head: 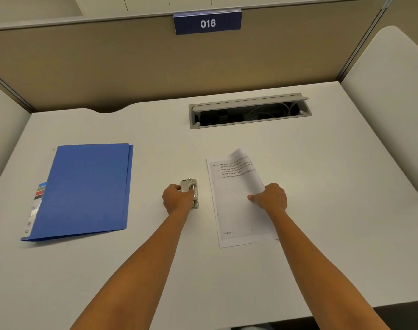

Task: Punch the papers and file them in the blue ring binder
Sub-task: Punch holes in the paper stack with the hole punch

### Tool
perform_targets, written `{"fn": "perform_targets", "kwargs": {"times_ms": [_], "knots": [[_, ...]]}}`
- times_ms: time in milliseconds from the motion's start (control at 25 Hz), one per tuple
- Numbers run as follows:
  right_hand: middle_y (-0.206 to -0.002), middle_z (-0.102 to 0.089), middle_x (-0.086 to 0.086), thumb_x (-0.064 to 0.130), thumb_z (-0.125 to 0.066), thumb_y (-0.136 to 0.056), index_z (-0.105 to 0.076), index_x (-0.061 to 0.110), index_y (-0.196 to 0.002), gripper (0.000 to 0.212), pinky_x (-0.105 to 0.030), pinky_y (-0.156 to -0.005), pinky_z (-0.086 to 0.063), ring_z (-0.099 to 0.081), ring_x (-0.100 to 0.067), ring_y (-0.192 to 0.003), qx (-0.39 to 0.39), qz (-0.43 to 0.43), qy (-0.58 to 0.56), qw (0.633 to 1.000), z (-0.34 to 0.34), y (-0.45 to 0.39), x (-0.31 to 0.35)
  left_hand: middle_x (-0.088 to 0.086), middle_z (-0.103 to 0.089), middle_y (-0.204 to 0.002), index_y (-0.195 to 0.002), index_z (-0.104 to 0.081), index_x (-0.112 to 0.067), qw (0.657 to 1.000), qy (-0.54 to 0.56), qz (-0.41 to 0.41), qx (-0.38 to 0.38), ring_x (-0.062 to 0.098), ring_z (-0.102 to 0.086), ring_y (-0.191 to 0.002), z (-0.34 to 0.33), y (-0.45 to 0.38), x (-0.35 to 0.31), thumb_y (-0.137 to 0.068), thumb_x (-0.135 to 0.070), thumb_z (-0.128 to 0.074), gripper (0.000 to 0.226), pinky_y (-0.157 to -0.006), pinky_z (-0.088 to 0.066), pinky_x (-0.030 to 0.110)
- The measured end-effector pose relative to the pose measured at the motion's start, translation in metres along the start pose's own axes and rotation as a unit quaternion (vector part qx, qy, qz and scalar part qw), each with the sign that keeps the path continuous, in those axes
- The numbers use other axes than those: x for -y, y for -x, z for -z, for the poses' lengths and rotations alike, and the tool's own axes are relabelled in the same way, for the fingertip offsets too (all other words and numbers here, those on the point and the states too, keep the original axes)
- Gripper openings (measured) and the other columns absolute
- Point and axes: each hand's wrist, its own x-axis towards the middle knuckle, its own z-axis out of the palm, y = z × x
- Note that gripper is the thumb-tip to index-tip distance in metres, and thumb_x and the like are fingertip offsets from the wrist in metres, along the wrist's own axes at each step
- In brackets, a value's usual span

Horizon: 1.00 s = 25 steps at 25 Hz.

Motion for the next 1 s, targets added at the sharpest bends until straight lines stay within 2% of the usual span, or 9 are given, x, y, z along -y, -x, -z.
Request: {"fn": "perform_targets", "kwargs": {"times_ms": [80, 280, 480, 560, 640, 720, 800, 880, 1000], "knots": [[-0.106, -0.067, -0.01, 0.04, -0.085, -0.064, -0.059, 0.007, -0.107, 0.06, -0.035, -0.074, -0.053, -0.065, -0.032, -0.097, 0.002, 0.003, -0.04, 0.999, 0.002, 0.002, -0.003, 0.007, -0.062, -0.108, -0.102, -0.06, -0.01, 1.0, -0.008, -0.009, 0.003, 0.025, -0.062, -0.086, -0.001, -0.002, 0.0, -0.077, -0.02, -0.074, 0.03, -0.066, -0.048, 0.032], [-0.118, -0.066, -0.01, 0.028, -0.078, -0.077, -0.055, 0.009, -0.116, 0.049, -0.037, -0.08, -0.053, -0.065, -0.03, -0.101, 0.018, 0.096, -0.209, 0.973, 0.014, -0.001, -0.011, 0.004, -0.048, -0.115, -0.112, -0.054, -0.017, 0.999, -0.017, -0.044, 0.001, 0.027, -0.055, -0.108, -0.009, -0.003, -0.005, -0.075, -0.028, -0.073, 0.043, -0.087, -0.054, 0.047], [-0.108, -0.072, -0.002, 0.022, -0.075, -0.081, -0.066, 0.015, -0.112, 0.032, -0.038, -0.078, -0.06, -0.071, -0.024, -0.092, 0.113, 0.224, -0.37, 0.894, 0.054, 0.009, -0.01, 0.0, -0.05, -0.113, -0.112, -0.058, -0.018, 0.976, 0.088, -0.182, -0.074, 0.013, -0.048, -0.105, -0.009, 0.01, -0.034, -0.08, -0.032, -0.073, 0.038, -0.089, -0.049, 0.032], [-0.11, -0.072, -0.003, 0.018, -0.073, -0.084, -0.066, 0.015, -0.116, 0.033, -0.042, -0.08, -0.059, -0.071, -0.026, -0.094, 0.159, 0.247, -0.416, 0.861, 0.068, 0.014, -0.006, -0.002, -0.048, -0.119, -0.122, -0.053, -0.02, 0.979, 0.124, -0.161, 0.021, 0.012, -0.05, -0.104, -0.011, 0.011, -0.049, -0.077, -0.043, -0.077, 0.056, -0.086, -0.049, 0.028], [-0.115, -0.07, -0.006, 0.017, -0.07, -0.086, -0.063, 0.015, -0.121, 0.036, -0.043, -0.082, -0.057, -0.069, -0.029, -0.098, 0.187, 0.257, -0.448, 0.836, 0.078, 0.015, -0.001, 0.001, -0.053, -0.123, -0.132, -0.047, -0.018, 0.962, 0.193, -0.054, 0.187, 0.018, -0.058, -0.103, -0.01, 0.013, -0.061, -0.074, -0.048, -0.078, 0.073, -0.084, -0.052, 0.031], [-0.118, -0.068, -0.01, 0.016, -0.068, -0.087, -0.062, 0.013, -0.123, 0.036, -0.043, -0.084, -0.056, -0.068, -0.031, -0.101, 0.212, 0.252, -0.481, 0.812, 0.083, 0.014, 0.002, 0.004, -0.066, -0.118, -0.126, -0.058, -0.011, 0.923, 0.238, -0.003, 0.302, 0.023, -0.065, -0.097, -0.005, 0.015, -0.068, -0.077, -0.041, -0.077, 0.06, -0.078, -0.053, 0.032], [-0.118, -0.068, -0.01, 0.015, -0.066, -0.088, -0.062, 0.014, -0.124, 0.036, -0.043, -0.086, -0.056, -0.067, -0.031, -0.102, 0.214, 0.255, -0.489, 0.806, 0.089, 0.012, 0.004, 0.006, -0.073, -0.109, -0.118, -0.066, -0.011, 0.896, 0.265, -0.005, 0.357, 0.027, -0.069, -0.096, 0.0, 0.017, -0.072, -0.08, -0.029, -0.077, 0.043, -0.078, -0.057, 0.035], [-0.116, -0.069, -0.008, 0.015, -0.067, -0.087, -0.063, 0.015, -0.122, 0.035, -0.046, -0.086, -0.056, -0.067, -0.032, -0.102, 0.192, 0.266, -0.475, 0.816, 0.091, 0.01, 0.003, 0.01, -0.073, -0.11, -0.119, -0.066, -0.011, 0.876, 0.283, -0.022, 0.389, 0.03, -0.07, -0.1, 0.005, 0.019, -0.076, -0.08, -0.019, -0.076, 0.041, -0.085, -0.057, 0.042], [-0.112, -0.07, -0.009, 0.011, -0.075, -0.08, -0.066, 0.013, -0.116, 0.037, -0.048, -0.084, -0.057, -0.067, -0.033, -0.1, 0.159, 0.272, -0.478, 0.82, 0.092, 0.009, 0.004, 0.011, -0.072, -0.113, -0.121, -0.065, -0.007, 0.877, 0.281, -0.068, 0.384, 0.03, -0.069, -0.103, 0.006, 0.021, -0.085, -0.076, -0.009, -0.079, 0.046, -0.089, -0.056, 0.045]]}}
